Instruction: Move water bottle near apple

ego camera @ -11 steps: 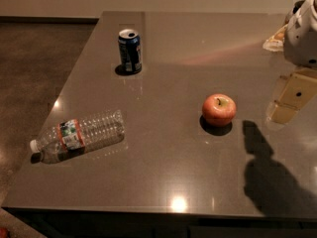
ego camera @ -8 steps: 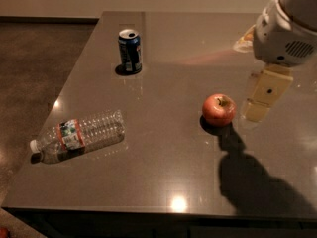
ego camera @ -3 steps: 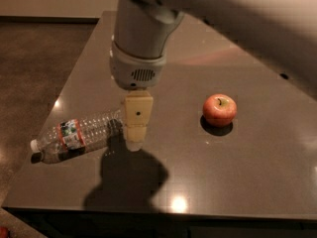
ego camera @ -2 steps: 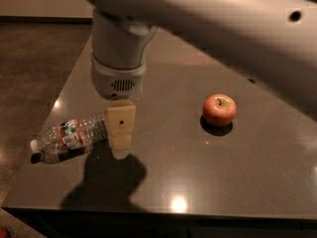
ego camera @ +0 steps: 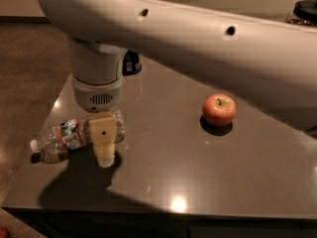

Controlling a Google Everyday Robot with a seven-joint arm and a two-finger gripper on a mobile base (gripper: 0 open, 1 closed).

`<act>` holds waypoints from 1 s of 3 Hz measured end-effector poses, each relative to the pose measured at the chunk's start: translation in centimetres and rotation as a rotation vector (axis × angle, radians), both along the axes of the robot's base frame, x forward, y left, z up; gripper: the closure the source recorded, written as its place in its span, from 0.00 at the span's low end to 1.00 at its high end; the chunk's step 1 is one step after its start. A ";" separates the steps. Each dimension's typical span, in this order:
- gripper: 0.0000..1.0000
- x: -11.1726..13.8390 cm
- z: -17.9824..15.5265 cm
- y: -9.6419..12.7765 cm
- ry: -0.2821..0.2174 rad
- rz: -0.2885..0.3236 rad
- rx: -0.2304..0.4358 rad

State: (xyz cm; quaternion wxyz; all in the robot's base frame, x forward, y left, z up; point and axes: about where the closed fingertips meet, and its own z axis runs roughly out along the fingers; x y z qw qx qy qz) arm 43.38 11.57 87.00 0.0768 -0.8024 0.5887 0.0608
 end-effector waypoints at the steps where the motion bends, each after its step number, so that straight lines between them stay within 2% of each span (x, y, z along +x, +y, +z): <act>1: 0.16 0.2 -1.3 0.8 0.013 0.005 -0.020; 2: 0.47 0.7 -2.0 0.9 0.026 0.000 -0.031; 3: 0.70 1.2 -1.9 0.4 0.028 -0.007 -0.028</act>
Offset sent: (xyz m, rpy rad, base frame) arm 0.0083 0.0104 -0.0278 -0.0465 0.0414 -0.0017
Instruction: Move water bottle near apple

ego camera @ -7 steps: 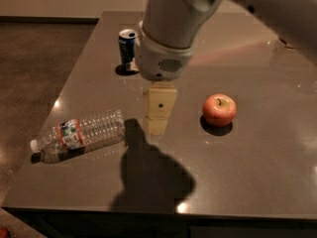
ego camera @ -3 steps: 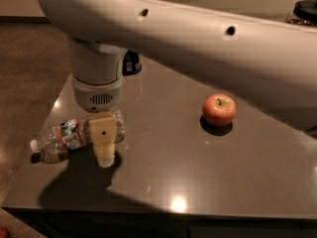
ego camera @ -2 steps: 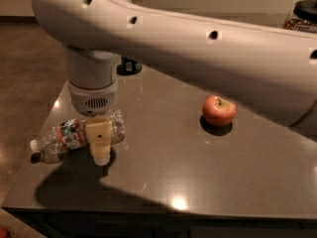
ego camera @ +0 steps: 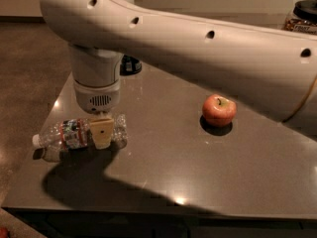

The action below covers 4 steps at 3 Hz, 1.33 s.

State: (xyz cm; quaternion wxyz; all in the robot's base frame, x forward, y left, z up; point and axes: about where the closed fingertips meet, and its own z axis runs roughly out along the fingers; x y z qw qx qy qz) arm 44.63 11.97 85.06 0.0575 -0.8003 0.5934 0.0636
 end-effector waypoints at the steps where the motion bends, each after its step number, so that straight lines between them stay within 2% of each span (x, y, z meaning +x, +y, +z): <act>1: 0.92 1.6 0.5 -1.5 -0.003 -0.014 0.015; 2: 1.00 4.4 1.0 -4.3 -0.018 -0.052 0.022; 4: 1.00 7.9 1.2 -9.1 -0.026 -0.137 0.013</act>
Offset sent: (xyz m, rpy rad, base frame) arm 0.0719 -0.0739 0.0143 0.0171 -0.0366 -0.0869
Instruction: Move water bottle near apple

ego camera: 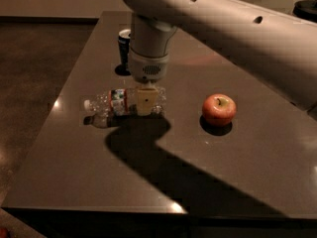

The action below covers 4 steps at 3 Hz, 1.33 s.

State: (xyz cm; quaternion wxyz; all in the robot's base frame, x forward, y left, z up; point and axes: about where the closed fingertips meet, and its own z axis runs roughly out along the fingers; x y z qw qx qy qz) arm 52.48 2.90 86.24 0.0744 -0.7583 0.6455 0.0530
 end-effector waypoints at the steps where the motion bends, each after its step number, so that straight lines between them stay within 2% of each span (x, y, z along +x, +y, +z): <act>1: 1.00 1.0 -0.1 -2.7 0.006 -0.049 -0.006; 2: 1.00 1.5 -0.4 -4.8 0.019 -0.087 -0.014; 3: 0.82 1.6 -0.7 -6.6 0.036 -0.120 -0.020; 4: 0.59 1.5 -1.0 -7.5 0.049 -0.133 -0.025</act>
Offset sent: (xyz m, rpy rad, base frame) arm 0.0177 -0.0802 -0.0074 -0.0346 0.0522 -0.1378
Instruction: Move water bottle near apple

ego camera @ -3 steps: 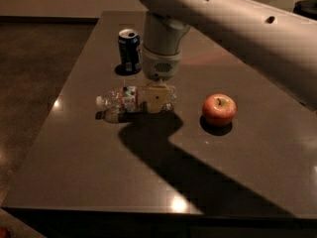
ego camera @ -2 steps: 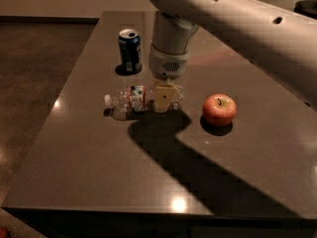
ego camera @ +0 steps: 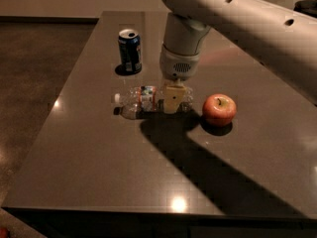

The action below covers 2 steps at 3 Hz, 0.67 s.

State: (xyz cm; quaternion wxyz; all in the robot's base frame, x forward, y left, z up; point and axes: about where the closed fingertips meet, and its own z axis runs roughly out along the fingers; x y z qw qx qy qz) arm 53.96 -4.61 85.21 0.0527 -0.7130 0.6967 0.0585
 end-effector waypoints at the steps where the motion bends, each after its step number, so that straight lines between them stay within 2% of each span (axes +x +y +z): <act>1: 0.35 0.2 0.0 0.2 -0.008 0.000 0.005; 2: 0.13 0.3 0.0 0.4 -0.015 0.000 0.009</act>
Offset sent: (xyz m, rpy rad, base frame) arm 0.0018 0.0022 0.0000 0.0050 -0.0084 0.0003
